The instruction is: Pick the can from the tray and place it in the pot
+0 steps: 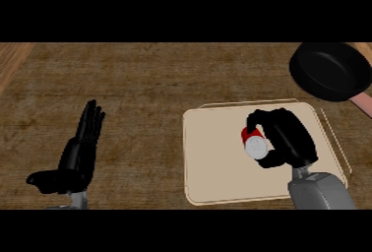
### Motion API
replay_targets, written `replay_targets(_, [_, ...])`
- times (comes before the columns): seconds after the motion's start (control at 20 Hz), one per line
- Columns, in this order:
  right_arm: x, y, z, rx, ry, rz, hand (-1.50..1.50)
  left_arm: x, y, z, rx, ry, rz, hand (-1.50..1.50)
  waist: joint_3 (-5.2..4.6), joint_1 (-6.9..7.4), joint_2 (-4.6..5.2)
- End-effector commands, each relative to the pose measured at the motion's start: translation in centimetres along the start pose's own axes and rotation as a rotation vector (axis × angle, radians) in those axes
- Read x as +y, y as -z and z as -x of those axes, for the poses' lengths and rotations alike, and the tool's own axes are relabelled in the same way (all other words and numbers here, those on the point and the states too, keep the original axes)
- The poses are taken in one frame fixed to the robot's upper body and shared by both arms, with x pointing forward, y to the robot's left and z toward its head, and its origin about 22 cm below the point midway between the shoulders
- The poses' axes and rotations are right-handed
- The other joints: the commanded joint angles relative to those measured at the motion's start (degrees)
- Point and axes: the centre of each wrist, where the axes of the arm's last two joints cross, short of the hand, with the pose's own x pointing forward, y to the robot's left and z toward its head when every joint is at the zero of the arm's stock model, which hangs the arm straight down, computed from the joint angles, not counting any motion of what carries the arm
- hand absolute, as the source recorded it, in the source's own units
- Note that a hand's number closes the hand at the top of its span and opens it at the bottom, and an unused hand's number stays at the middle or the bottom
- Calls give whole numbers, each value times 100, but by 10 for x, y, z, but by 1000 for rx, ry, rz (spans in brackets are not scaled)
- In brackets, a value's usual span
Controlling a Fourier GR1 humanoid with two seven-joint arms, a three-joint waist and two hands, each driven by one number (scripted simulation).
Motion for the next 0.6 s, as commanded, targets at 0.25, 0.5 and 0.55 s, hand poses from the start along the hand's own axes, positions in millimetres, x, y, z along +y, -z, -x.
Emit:
replay_targets(0.25, [-41,99,-76,-7,-68,-43,150,-7,15,6,-8,1,-15,0,6,-20,0])
replay_targets(0.5, [-81,75,-88,-25,-59,182,150,5,-4,0,14,-1,-8,0,7,-53,-29])
replay_targets(0.55, [-88,77,-78,-2,-80,200,150,-16,5,6,-10,-5,-26,0,7,-78,-14])
